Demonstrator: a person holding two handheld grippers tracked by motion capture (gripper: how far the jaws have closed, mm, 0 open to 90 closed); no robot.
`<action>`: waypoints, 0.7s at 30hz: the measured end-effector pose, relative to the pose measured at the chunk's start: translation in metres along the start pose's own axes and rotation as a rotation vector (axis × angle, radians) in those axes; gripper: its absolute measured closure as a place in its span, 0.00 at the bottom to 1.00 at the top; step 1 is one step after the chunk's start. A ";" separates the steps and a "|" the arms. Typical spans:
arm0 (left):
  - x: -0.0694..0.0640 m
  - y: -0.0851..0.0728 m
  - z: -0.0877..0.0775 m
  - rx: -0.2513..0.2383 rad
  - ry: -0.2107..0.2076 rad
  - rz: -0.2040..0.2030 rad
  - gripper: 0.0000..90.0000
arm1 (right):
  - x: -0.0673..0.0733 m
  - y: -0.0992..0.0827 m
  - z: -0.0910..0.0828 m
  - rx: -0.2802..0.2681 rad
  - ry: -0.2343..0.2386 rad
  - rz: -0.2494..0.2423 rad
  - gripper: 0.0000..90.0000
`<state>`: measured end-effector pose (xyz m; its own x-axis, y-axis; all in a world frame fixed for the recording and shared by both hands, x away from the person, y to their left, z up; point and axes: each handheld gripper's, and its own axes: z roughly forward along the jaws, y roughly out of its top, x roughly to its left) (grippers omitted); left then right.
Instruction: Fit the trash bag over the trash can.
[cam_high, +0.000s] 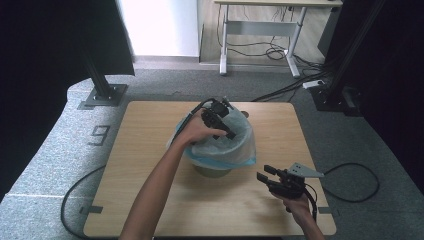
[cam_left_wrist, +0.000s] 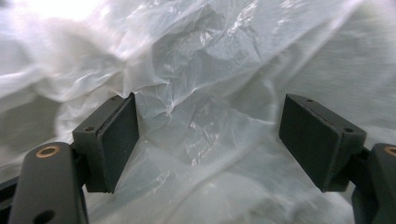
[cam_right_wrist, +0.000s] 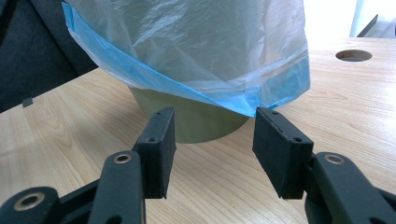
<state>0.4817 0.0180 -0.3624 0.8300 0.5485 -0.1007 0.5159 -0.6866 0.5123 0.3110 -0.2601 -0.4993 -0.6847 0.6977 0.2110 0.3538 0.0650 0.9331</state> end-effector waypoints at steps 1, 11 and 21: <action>0.000 -0.002 -0.009 -0.028 0.000 -0.001 0.22 | 0.000 0.000 0.000 0.000 0.000 0.000 0.53; 0.007 -0.038 -0.048 -0.012 -0.005 0.004 0.23 | -0.001 0.001 -0.001 -0.006 -0.004 0.008 0.53; 0.009 -0.038 -0.018 0.101 -0.007 -0.023 0.25 | -0.001 -0.001 0.000 0.004 -0.008 0.009 0.53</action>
<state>0.4660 0.0580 -0.3673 0.8188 0.5620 -0.1175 0.5535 -0.7184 0.4213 0.3111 -0.2605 -0.5006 -0.6762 0.7041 0.2167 0.3623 0.0617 0.9300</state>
